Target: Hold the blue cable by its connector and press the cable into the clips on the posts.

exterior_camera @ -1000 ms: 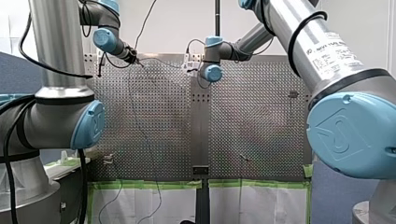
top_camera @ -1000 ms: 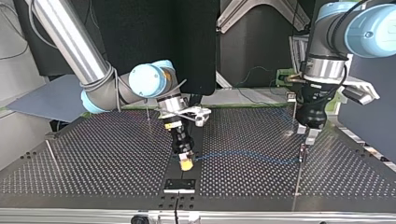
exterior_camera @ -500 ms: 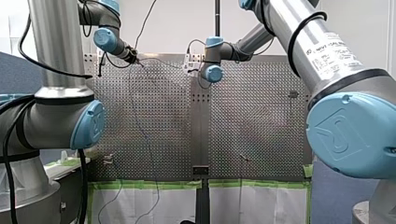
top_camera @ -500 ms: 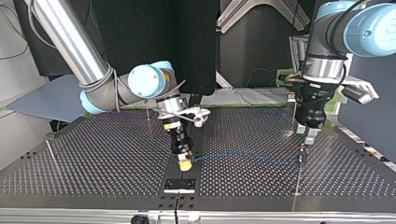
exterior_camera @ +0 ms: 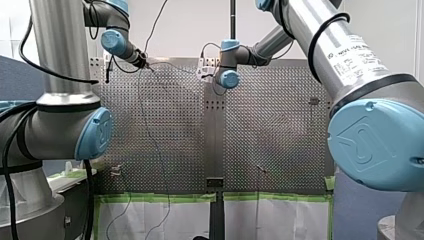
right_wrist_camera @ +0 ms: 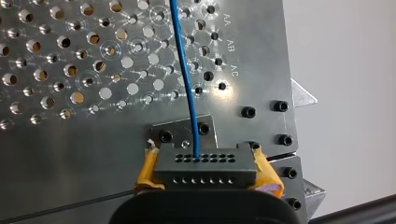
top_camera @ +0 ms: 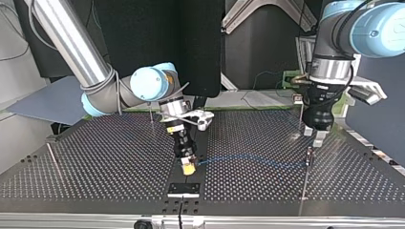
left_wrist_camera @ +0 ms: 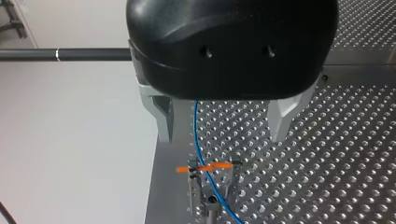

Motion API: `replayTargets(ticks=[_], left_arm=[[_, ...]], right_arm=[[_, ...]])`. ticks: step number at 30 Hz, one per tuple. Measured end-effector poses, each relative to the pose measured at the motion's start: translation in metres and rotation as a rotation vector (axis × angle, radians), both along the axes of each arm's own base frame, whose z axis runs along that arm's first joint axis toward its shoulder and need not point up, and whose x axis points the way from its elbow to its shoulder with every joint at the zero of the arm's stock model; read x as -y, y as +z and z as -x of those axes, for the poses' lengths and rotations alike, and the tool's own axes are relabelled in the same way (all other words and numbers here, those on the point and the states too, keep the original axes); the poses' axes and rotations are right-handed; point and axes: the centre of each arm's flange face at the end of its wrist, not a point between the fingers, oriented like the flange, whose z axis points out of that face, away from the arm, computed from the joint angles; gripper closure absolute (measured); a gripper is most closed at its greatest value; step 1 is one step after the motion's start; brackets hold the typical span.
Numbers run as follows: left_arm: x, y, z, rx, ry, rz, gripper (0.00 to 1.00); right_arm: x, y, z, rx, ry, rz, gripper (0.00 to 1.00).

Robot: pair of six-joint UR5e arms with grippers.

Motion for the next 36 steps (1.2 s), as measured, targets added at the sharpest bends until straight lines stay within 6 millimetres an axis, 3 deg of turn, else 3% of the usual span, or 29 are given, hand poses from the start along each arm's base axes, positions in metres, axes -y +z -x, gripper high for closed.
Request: replayTargets(ticks=[24,36], left_arm=[[0.003,0.001,0.007,-0.018,0.036,0.070,0.00],[0.014,0.005,0.005,-0.011,-0.038,0.054,0.00]], right_arm=[[0.000,-0.001,0.000,-0.001,0.000,-0.001,0.98],[0.001,-0.002,0.000,-0.005,0.000,0.000,0.98]])
